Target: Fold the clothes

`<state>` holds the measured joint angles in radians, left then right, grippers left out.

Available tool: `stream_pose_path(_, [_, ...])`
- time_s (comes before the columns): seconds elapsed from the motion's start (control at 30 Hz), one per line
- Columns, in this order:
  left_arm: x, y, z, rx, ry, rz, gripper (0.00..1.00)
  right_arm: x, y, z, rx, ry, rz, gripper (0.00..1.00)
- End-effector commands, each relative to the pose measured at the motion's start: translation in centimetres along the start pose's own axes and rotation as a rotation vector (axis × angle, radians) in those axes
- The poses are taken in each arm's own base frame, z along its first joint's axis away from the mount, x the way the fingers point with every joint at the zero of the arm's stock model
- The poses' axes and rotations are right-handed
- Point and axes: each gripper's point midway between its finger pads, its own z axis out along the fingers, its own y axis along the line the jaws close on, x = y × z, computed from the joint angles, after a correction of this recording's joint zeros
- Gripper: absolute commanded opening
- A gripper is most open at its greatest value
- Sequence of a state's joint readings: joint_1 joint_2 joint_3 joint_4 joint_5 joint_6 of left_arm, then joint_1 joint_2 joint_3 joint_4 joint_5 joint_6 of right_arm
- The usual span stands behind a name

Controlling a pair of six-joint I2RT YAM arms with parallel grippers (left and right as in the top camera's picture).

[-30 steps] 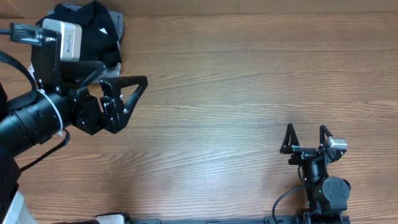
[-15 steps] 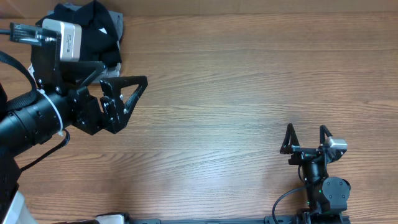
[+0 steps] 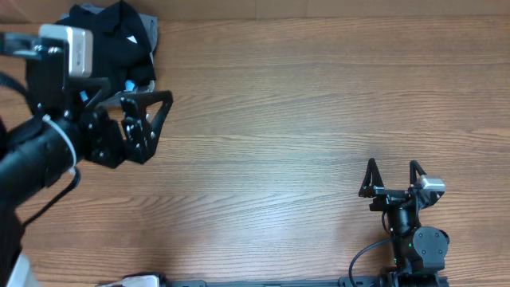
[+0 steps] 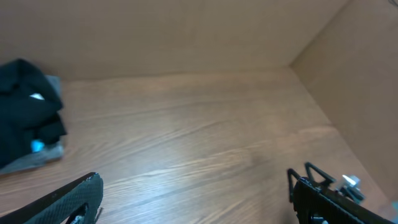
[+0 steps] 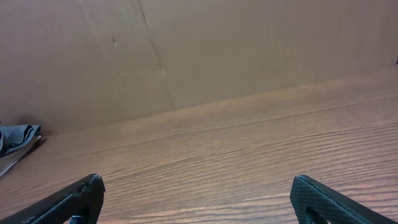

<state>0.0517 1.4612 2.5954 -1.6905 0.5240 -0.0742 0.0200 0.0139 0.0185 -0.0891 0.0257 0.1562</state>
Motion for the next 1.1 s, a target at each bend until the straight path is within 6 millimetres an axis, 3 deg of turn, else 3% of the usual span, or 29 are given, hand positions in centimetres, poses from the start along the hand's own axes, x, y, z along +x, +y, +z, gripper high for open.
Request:
stream_pose_path(0.0, [0.9,-0.8,-3.2,-0.055,-0.065,0.029,1.00,0.1,0.0,0.0,-0.003,-0.007,-0.004,1.00])
stream_pose_path(0.27, [5.4,-0.6,-6.0,-0.134,-0.092,0.035,1.00,0.1,0.0,0.0,-0.002,-0.007,-0.003,1.00])
stream_pose_path(0.5, [10.0,0.3,-4.7,-0.109,-0.186,0.075,1.00,0.1,0.0,0.0,-0.003,-0.007,-0.003,1.00])
stream_pose_path(0.67, [13.6,1.2,-2.0,-0.050,-0.282,0.124,1.00,0.1,0.0,0.0,-0.003,-0.007,-0.003,1.00])
stream_pose_path(1.07, [21.4,7.6,8.4,-0.039,-0.438,0.188,1.00,0.1,0.0,0.0,-0.003,-0.007,-0.004,1.00])
